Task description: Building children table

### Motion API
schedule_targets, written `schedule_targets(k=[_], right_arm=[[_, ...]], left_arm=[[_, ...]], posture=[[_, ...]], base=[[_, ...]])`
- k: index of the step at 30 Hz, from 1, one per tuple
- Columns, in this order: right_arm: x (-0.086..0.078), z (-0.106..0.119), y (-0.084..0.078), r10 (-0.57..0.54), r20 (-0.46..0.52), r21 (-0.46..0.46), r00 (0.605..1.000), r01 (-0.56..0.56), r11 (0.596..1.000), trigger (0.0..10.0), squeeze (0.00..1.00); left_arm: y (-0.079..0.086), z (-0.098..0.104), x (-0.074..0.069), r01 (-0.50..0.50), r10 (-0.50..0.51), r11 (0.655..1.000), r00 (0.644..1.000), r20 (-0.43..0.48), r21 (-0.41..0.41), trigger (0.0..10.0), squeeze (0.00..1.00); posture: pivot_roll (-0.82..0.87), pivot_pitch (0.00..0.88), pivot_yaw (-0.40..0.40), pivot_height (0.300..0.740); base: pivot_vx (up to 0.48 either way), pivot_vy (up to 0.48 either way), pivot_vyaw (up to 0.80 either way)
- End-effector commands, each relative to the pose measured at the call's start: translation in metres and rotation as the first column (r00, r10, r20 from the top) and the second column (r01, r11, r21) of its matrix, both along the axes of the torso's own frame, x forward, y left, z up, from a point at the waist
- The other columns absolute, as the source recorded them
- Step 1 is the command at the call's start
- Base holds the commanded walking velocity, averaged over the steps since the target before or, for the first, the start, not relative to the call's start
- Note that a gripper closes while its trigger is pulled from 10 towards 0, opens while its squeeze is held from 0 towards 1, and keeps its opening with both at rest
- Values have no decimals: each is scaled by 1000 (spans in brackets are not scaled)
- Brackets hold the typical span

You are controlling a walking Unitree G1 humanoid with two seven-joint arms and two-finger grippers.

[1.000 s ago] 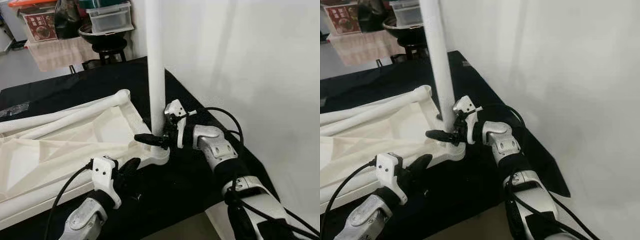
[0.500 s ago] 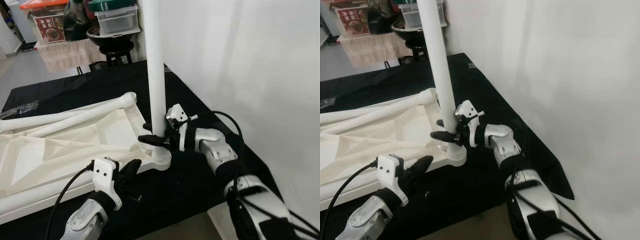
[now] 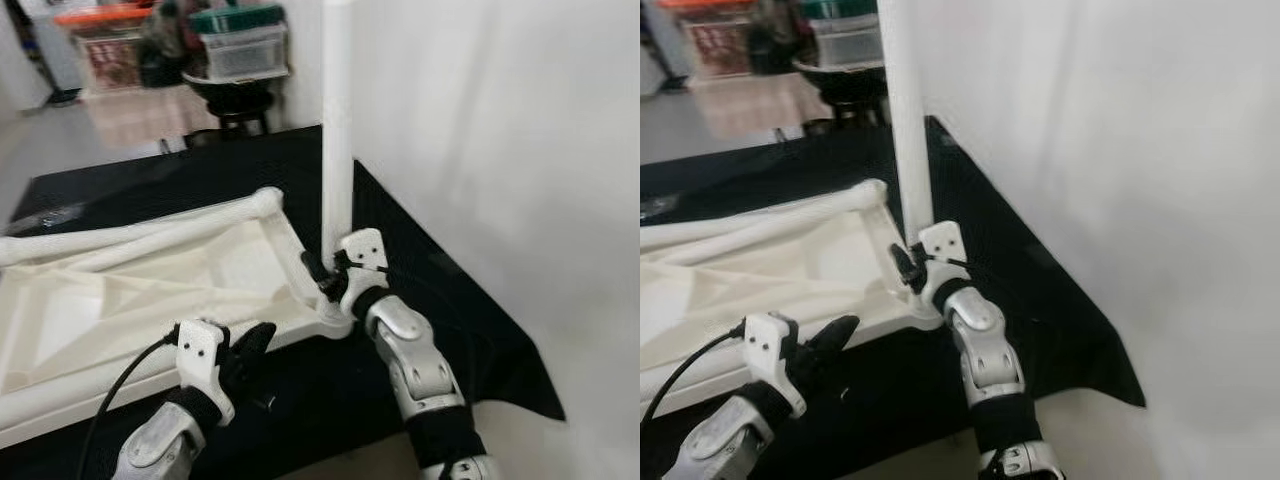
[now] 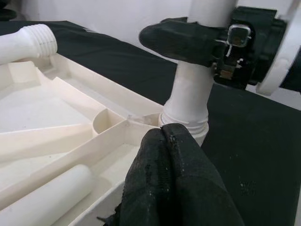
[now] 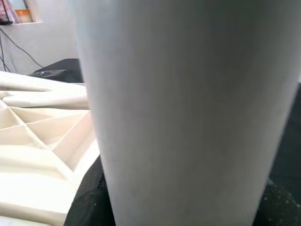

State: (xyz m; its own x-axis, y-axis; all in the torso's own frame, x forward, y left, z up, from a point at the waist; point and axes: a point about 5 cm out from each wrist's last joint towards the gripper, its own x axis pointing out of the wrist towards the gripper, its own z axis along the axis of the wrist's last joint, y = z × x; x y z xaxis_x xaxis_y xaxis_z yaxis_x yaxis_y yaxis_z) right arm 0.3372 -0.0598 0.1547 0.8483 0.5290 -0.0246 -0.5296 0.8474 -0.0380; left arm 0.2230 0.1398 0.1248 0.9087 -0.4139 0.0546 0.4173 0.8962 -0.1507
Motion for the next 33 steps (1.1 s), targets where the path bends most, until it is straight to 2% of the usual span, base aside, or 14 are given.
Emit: schedule_targets(k=[1, 8, 9, 10, 14, 15, 17, 20, 21, 22, 23, 29, 31, 33], right_arm=[[-2, -10, 5, 82, -94, -11, 992, -83, 996, 10000, 1000], [5, 4, 6, 377, -24, -57, 926, -378, 924, 10000, 1000], [10, 5, 3, 401, -37, -46, 915, -402, 914, 10000, 647], [15, 6, 1, 431, -51, -44, 901, -433, 900, 10000, 0], [17, 9, 0, 598, -84, -67, 797, -603, 795, 10000, 0], [17, 9, 0, 598, -84, -67, 797, -603, 795, 10000, 0], [16, 12, 0, 685, -105, -41, 721, -691, 721, 10000, 0], [18, 14, 0, 715, -117, -22, 689, -721, 692, 10000, 0], [19, 15, -1, 720, -120, -7, 684, -725, 688, 3882, 0], [19, 15, -1, 720, -120, -7, 684, -725, 688, 3882, 0], [21, 16, -1, 721, -129, 9, 681, -726, 688, 0, 0], [27, 15, -10, 690, -127, 8, 712, -695, 719, 0, 0], [29, 13, -16, 650, -127, -26, 749, -658, 753, 0, 0], [31, 12, -29, 550, -108, -52, 828, -557, 829, 0, 0]], left_arm=[[1, -1, -1, -19, 19, 1000, 1000, -6, 8, 10000, 0], [-1, -2, 1, -7, 7, 1000, 1000, -9, 3, 10000, 0], [-2, -2, 2, -5, 5, 1000, 1000, -9, 3, 10000, 0], [-2, -2, 2, -4, 4, 1000, 1000, -9, 3, 10000, 0], [-3, -3, 2, -6, 7, 1000, 1000, -9, 10, 10000, 0], [-3, -3, 2, -6, 7, 1000, 1000, -9, 10, 10000, 0], [-3, -3, 2, -9, 9, 1000, 1000, -10, 11, 10000, 0], [-3, -3, 2, -9, 9, 1000, 1000, -11, 12, 10000, 0], [-3, -3, 1, -9, 9, 1000, 1000, -11, 12, 10000, 0], [-3, -3, 1, -9, 9, 1000, 1000, -11, 12, 10000, 0], [-2, -3, 1, -8, 8, 1000, 1000, -11, 12, 10000, 0], [-1, -2, 1, -10, 10, 1000, 1000, -11, 11, 10000, 0], [-2, -2, 1, -9, 9, 1000, 1000, -10, 11, 10000, 0], [-1, -1, 0, -10, 10, 1000, 1000, -9, 12, 10000, 0]], posture=[[-5, 43, 24, 740], [-3, 33, 20, 740], [4, 30, 16, 740], [10, 27, 14, 740], [23, 25, 16, 740], [23, 25, 16, 740], [27, 27, 17, 740], [27, 29, 17, 740], [29, 35, 17, 740], [29, 35, 17, 740], [29, 35, 17, 740], [14, 56, 19, 740], [13, 60, 21, 740], [8, 69, 24, 740]], base=[[0, 0, 0], [0, 0, 0], [0, 0, 0], [0, 0, 0], [0, 0, 0], [0, 0, 0], [0, 0, 0], [0, 0, 0], [0, 0, 0], [0, 0, 0], [0, 0, 0], [0, 0, 0], [0, 0, 0], [0, 0, 0]])
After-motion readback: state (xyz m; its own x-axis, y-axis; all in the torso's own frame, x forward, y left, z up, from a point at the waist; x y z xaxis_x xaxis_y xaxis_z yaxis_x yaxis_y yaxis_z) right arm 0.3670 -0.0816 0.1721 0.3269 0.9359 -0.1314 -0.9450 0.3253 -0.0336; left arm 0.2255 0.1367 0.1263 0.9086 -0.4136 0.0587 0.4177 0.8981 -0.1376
